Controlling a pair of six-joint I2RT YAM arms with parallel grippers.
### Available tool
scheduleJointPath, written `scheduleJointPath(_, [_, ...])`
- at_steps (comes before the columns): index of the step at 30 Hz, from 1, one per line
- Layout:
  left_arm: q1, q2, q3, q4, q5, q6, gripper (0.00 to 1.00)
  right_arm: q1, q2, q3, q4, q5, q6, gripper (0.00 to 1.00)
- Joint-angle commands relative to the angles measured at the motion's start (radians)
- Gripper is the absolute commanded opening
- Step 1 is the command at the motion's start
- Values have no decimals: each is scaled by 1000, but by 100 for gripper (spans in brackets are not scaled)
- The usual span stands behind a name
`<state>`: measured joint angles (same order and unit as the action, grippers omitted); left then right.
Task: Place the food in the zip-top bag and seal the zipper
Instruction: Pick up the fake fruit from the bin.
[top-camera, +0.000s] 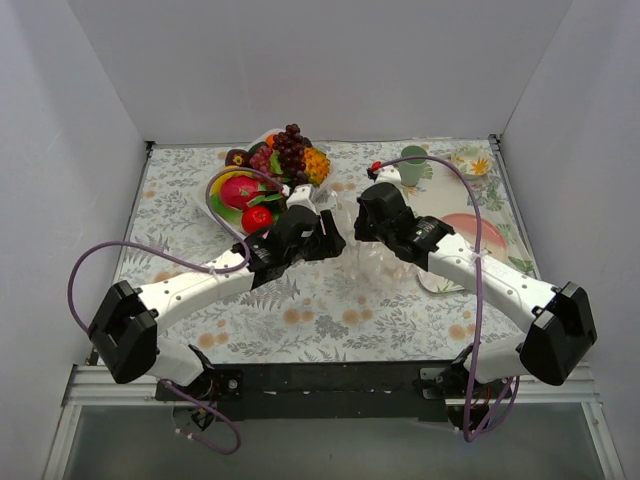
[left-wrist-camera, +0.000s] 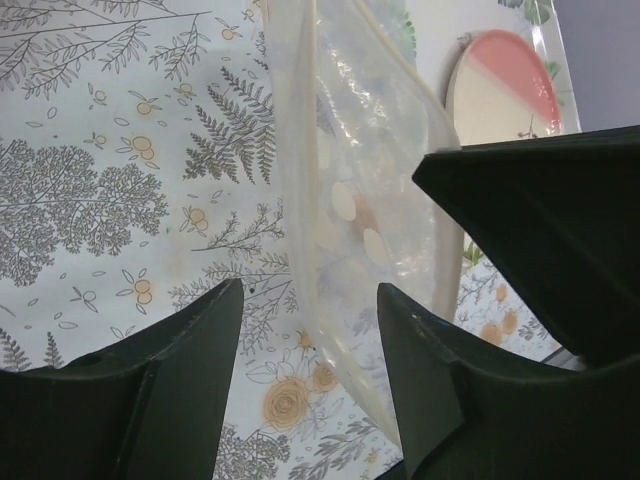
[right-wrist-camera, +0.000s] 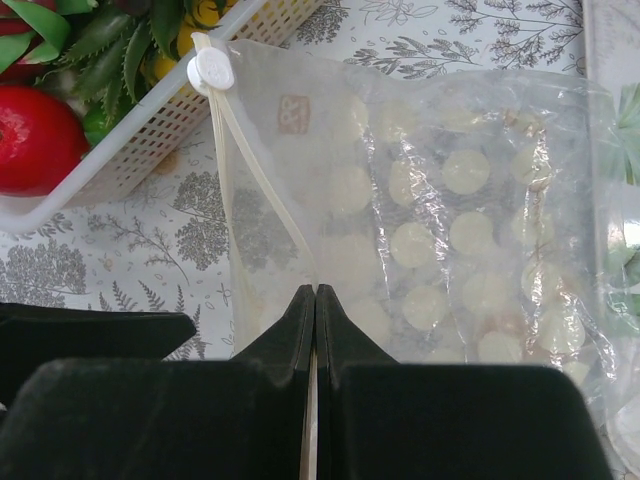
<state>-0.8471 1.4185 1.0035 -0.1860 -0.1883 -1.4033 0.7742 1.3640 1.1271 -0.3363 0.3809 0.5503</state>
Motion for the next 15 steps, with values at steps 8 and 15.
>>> scheduleJointPath(8, [74, -153, 118, -297, -250, 0, 64, -4, 29, 13, 88, -45, 26, 1])
scheduleJointPath(15, [177, -98, 185, -454, -460, 43, 73, -10, 27, 10, 99, -62, 25, 1])
